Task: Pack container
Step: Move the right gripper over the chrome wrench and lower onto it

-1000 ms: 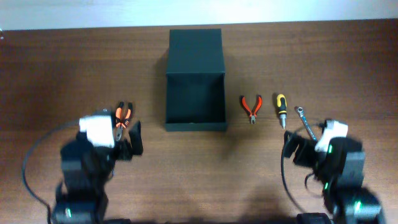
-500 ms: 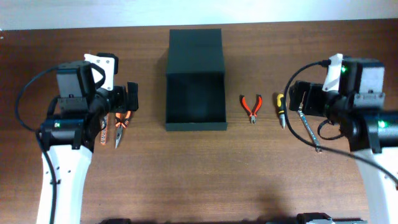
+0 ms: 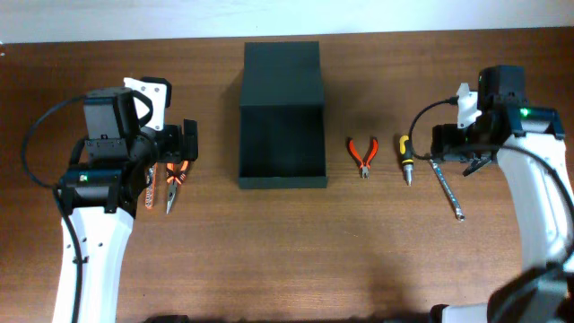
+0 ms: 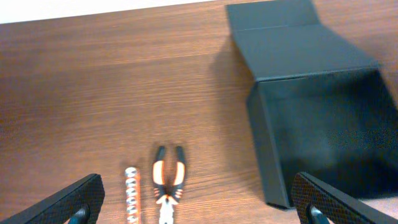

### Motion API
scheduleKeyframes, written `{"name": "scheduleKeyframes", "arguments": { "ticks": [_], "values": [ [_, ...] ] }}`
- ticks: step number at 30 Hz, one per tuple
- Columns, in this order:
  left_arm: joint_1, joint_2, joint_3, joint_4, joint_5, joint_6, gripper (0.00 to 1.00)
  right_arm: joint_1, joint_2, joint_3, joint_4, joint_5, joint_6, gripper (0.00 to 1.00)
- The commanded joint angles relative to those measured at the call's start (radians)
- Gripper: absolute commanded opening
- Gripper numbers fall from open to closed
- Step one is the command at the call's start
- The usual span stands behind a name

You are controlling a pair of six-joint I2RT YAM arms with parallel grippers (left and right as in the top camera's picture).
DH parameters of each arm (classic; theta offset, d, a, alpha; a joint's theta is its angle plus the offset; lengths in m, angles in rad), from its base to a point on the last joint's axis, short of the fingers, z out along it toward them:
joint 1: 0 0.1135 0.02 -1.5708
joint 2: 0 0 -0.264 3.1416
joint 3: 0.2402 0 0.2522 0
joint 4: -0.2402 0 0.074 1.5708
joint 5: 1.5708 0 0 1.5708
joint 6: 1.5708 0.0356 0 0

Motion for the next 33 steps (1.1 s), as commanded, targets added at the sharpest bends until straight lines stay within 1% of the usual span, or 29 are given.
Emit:
{"name": "scheduleKeyframes", "arguments": {
  "ticks": [1,4,7,11,22,25,28,33],
  "values": [
    [-0.002,0.005,0.019,0.000,-0.109,0.016,0.99,-0.032,0.056,0.019,-0.001,-0.060,-0.163,0.73],
    [-0.002,0.012,0.019,0.002,-0.161,0.017,0.99,-0.046,0.103,0.018,-0.012,-0.087,-0.277,0.73],
    [-0.002,0.023,0.019,0.004,-0.190,0.017,0.99,-0.058,0.151,0.018,-0.025,-0.061,-0.318,0.76],
    [-0.002,0.026,0.019,0.004,-0.190,0.017,0.99,-0.074,0.220,0.017,-0.060,-0.034,-0.391,0.77],
    [-0.002,0.031,0.019,0.015,-0.190,0.016,0.99,-0.105,0.336,0.016,-0.090,0.029,-0.395,0.76],
    [-0.002,0.032,0.019,0.020,-0.190,0.017,0.99,-0.103,0.357,0.014,-0.090,0.031,-0.395,0.73],
    [-0.002,0.032,0.019,0.024,-0.190,0.016,0.99,-0.104,0.384,0.013,-0.089,0.035,-0.394,0.64],
    [-0.002,0.033,0.019,0.023,-0.189,0.016,0.99,-0.104,0.430,0.013,-0.056,0.066,-0.326,0.63]
  ]
}}
